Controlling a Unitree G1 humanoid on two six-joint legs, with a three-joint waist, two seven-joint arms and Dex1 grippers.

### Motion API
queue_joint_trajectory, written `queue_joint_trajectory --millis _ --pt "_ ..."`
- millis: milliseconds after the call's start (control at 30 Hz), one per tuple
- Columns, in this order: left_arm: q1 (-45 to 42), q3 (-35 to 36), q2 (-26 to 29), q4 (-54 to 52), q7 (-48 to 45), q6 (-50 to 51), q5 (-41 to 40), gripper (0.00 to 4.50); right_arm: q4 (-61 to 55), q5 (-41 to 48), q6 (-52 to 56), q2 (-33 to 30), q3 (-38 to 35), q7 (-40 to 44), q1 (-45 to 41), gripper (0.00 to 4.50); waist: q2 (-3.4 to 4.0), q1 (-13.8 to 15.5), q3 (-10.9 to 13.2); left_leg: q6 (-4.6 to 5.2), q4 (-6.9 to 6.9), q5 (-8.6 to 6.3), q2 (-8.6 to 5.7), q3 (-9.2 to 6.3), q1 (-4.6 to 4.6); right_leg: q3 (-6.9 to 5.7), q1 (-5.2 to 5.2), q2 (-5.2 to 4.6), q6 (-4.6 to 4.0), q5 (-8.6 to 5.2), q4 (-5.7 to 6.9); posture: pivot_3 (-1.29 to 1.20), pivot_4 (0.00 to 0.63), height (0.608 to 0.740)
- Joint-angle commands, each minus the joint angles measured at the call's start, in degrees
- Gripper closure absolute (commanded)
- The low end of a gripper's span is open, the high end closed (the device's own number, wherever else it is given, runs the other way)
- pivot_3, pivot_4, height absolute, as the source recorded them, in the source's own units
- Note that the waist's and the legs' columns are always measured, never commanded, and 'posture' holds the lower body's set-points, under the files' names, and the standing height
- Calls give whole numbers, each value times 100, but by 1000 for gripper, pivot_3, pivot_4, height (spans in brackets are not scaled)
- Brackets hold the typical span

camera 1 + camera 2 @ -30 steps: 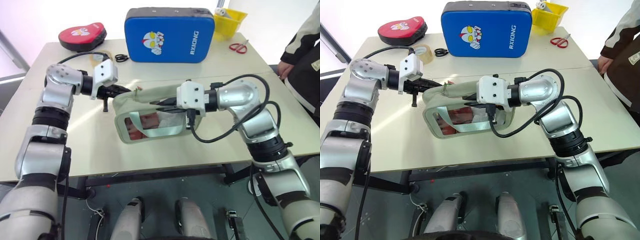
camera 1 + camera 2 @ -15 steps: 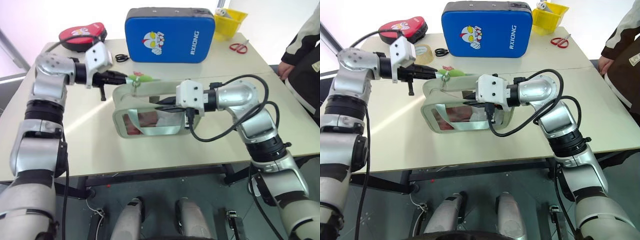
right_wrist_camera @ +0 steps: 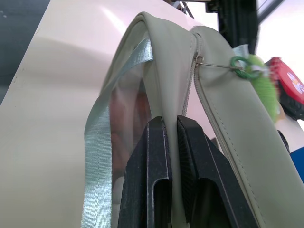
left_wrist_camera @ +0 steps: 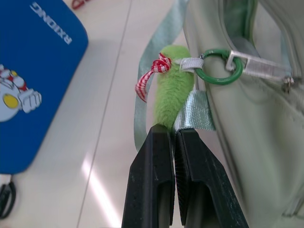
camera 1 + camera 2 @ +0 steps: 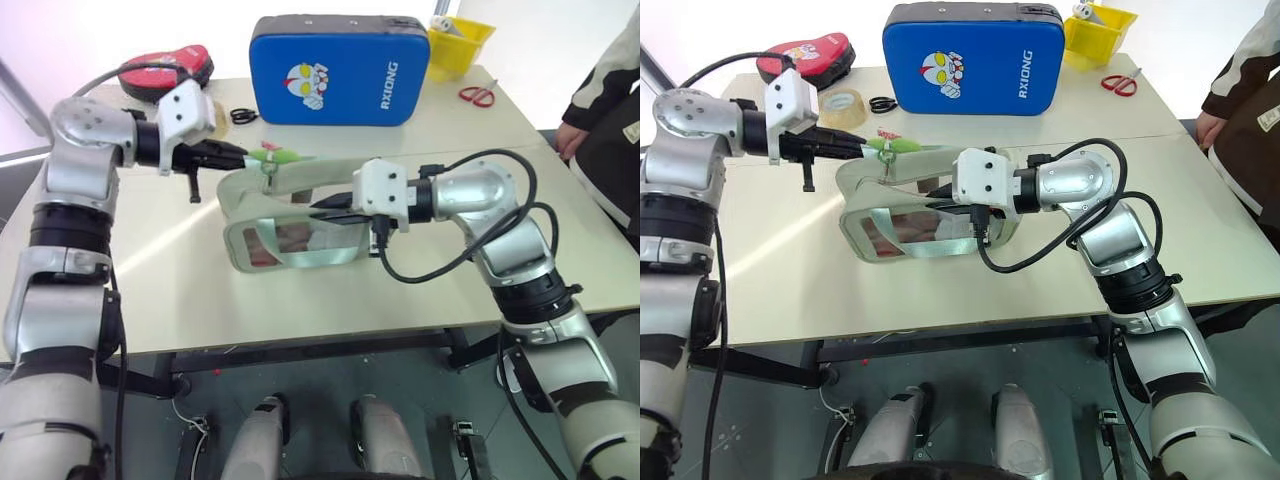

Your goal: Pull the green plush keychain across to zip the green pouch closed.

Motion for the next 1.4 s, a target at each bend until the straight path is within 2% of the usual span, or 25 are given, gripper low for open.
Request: queue_joint_trajectory --millis 33,67,167,267,333,367,400,567,667,900,1400 --pt "-89 -50 212 46 43 -320 236 4441 -120 90 -22 -47 -148 5 -178 4500 0 6 0 0 0 0 0 0 0 0 1 0 0 0 0 0 150 740" --pt "-113 -43 196 142 97 -341 245 4441 -123 123 -1 -44 -163 22 -196 4500 0 7 0 0 0 0 0 0 0 0 0 0 0 0 0 0 150 740" --pt "-162 13 135 293 113 -292 180 3534 -142 183 40 -36 -187 52 -232 4500 0 5 0 0 0 0 -1 0 0 0 1 0 0 0 0 0 150 740" --pt "-175 -21 194 357 110 -314 242 1928 -154 208 65 -43 -193 72 -234 4500 0 4 0 0 0 0 -1 0 0 0 1 0 0 0 0 0 150 740" --pt "-216 -46 277 410 20 -272 273 1051 -149 213 65 -52 -196 85 -231 4500 0 4 0 0 0 0 -1 0 0 0 1 0 0 0 0 0 150 740" --pt "-232 -54 309 426 -40 -263 273 403 -145 214 64 -55 -197 89 -230 4500 0 3 0 0 0 0 -1 0 0 0 0 0 0 0 0 0 150 740" --pt "-298 -42 342 508 -19 -297 295 121 -134 212 57 -58 -197 94 -229 4500 0 3 0 0 0 0 -1 0 0 0 0 0 0 0 0 0 150 740" --pt "-624 104 229 926 373 -404 300 121 -132 227 57 -69 -189 101 -226 4500 0 10 0 0 0 0 -1 0 0 -1 1 0 0 0 0 0 150 740" --pt "-659 228 -54 992 759 -474 186 121 -143 238 65 -57 -174 100 -225 4500 0 17 0 0 1 0 -2 0 0 -1 2 0 2 0 -1 0 150 740" --pt "-346 189 -333 669 559 -388 119 121 -190 251 97 -48 -147 96 -205 4500 0 -18 0 0 0 0 -1 -2 -1 -2 -1 0 3 1 1 0 150 740" --pt "-369 215 -294 415 -156 81 -86 121 -202 221 114 -86 -150 80 -164 4500 0 -2 0 0 1 0 -1 -2 -2 -2 0 0 3 1 1 0 150 740"
